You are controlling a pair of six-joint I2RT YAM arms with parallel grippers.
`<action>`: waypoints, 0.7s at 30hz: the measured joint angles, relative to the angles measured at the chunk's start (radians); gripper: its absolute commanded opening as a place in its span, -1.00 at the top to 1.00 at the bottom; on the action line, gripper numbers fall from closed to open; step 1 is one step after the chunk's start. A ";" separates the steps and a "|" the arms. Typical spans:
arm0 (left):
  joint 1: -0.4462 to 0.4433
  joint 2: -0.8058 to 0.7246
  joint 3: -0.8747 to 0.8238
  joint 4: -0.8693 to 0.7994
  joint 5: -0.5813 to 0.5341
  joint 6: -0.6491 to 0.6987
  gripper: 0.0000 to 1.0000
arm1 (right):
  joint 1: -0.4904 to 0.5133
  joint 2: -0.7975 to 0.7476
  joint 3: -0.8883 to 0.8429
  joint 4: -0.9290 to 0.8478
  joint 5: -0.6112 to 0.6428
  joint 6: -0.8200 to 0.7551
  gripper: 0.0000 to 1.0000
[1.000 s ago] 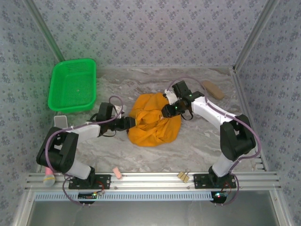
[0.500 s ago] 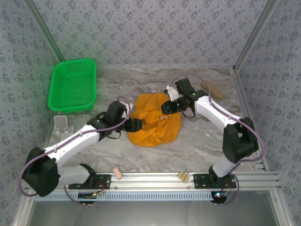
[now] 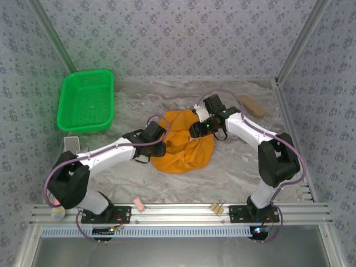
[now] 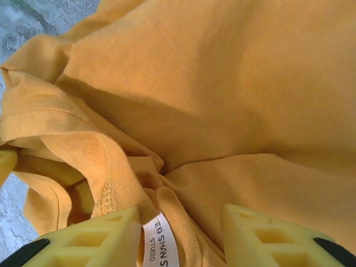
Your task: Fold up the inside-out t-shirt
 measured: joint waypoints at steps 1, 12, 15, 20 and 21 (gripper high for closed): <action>0.005 0.000 0.000 -0.005 -0.001 0.000 0.90 | 0.002 0.002 0.000 -0.003 0.000 -0.002 0.13; 0.124 -0.145 -0.066 0.000 0.111 0.005 1.00 | 0.014 -0.008 0.000 -0.028 0.042 -0.038 0.03; 0.140 -0.212 -0.108 0.043 0.198 0.016 1.00 | 0.010 -0.011 0.000 -0.031 0.043 -0.062 -0.03; 0.190 -0.276 -0.173 0.106 0.330 0.024 1.00 | 0.004 -0.008 0.024 -0.074 -0.013 -0.085 -0.03; 0.203 -0.283 -0.185 0.117 0.354 0.024 1.00 | 0.005 -0.004 0.035 -0.084 -0.023 -0.085 -0.01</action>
